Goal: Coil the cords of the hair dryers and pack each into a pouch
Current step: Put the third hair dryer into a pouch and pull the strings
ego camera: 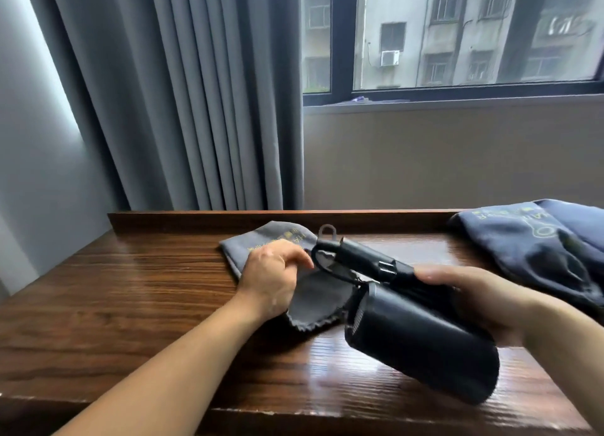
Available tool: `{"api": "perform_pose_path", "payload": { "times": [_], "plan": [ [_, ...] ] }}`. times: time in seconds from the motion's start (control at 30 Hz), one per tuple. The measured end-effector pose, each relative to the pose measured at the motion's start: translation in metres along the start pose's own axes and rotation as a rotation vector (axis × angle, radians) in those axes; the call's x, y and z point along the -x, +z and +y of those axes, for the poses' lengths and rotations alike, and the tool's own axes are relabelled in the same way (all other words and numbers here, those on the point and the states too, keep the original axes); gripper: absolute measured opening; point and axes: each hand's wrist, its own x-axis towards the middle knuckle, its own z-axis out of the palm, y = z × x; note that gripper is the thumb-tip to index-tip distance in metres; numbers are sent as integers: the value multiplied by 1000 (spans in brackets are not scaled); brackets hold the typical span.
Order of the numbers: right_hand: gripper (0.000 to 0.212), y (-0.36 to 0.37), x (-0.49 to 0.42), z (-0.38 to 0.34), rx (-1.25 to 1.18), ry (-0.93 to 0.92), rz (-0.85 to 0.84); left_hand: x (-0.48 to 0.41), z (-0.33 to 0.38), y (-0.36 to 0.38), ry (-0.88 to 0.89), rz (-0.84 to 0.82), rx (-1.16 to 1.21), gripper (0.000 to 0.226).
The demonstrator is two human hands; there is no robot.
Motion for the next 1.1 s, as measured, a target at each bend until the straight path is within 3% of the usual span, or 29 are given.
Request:
{"api": "perform_pose_path", "payload": {
  "times": [0.07, 0.17, 0.33, 0.43, 0.57, 0.83, 0.97, 1.1],
  "plan": [
    [62, 5, 8, -4, 56, 84, -25, -9, 7, -6, 35, -50, -56, 28],
    [38, 9, 7, -8, 192, 186, 88, -19, 13, -17, 86, -175, -115, 47],
    [45, 15, -13, -14, 342, 290, 298, -8, 26, -27, 198, -277, -191, 64],
    [37, 24, -30, -19, 320, 252, 432, 2, 28, -27, 239, -335, -228, 72],
    [44, 35, -53, -20, 264, 107, 517, 13, 33, -28, 215, -318, -228, 79],
    [36, 69, -78, -12, 279, 7, 515, 12, 37, -21, 214, -316, -207, 87],
    [33, 70, -94, -10, 176, 6, 602, 18, 32, -15, 217, -330, -170, 84],
    [50, 69, -111, 0, 117, -16, 633, 28, 21, -10, 187, -298, -152, 80]
  ]
}}
